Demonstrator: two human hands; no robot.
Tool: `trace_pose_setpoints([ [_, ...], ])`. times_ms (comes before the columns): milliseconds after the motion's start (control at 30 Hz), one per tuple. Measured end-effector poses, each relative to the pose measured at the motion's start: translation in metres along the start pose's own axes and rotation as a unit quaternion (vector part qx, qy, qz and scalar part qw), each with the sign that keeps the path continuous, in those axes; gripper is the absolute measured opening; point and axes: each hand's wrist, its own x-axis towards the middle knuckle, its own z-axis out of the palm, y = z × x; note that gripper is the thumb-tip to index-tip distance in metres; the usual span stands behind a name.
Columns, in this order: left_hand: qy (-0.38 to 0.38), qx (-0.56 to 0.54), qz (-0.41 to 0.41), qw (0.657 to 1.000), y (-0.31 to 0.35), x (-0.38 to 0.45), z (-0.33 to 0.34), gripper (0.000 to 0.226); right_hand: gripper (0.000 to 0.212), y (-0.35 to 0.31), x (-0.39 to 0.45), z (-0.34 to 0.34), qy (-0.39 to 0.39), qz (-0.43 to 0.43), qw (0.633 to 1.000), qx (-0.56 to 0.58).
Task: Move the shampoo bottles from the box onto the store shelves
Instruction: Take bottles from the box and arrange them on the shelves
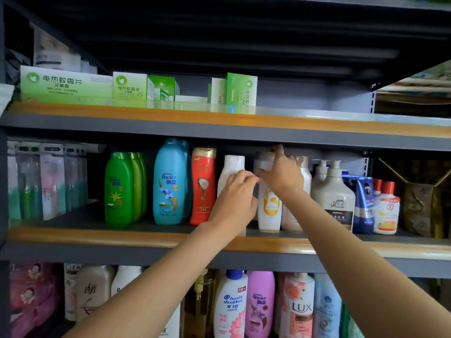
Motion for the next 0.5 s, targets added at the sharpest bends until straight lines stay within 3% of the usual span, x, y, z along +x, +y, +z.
trace_pose_setpoints([
  [267,-0.008,0.044,0.011,0.999,-0.004,-0.005,-0.006,0.043,0.081,0.001,-0.007,0.015,0.046,0.046,0.998,0.014],
  [500,-0.020,0.072,0.013,0.997,-0.002,-0.009,0.002,0.045,0.075,-0.009,-0.012,-0.007,-0.018,0.021,0.999,-0.026],
])
